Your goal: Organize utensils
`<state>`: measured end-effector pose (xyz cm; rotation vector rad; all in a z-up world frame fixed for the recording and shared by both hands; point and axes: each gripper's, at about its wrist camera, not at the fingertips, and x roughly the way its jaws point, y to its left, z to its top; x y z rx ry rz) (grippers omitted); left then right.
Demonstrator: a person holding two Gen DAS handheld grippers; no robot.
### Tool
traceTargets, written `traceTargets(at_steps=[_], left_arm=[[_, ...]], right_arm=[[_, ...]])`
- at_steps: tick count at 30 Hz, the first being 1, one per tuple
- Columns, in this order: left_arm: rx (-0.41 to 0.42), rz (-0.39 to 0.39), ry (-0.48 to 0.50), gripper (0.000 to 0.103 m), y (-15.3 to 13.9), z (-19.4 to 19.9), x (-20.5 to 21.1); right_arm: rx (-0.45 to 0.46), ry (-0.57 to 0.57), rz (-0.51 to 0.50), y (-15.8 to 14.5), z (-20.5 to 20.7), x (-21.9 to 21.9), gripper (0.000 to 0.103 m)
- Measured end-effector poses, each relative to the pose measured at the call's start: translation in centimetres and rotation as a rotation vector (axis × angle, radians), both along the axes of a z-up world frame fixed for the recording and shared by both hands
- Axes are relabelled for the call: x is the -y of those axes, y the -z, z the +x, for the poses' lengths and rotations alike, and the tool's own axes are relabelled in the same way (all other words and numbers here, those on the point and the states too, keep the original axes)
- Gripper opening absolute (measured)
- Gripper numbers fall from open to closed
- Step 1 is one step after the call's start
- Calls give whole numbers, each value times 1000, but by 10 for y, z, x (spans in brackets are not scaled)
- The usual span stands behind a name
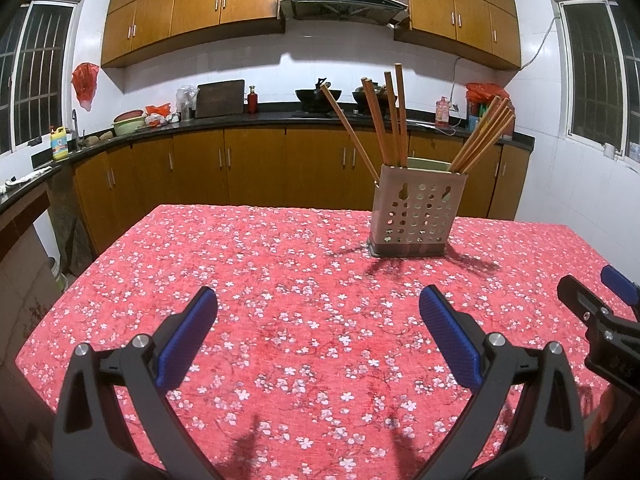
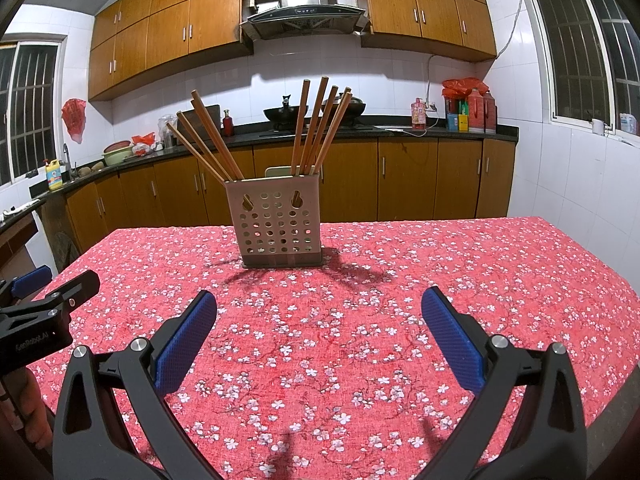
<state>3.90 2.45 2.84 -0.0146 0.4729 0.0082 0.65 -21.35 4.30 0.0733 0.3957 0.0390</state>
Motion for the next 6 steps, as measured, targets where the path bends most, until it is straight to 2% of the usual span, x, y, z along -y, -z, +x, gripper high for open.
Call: traceTargets(at_steps=[6], left_arm=[[-7,-6,7,99,0,2,-3]], right_arm=[[0,0,1,0,0,0,101]])
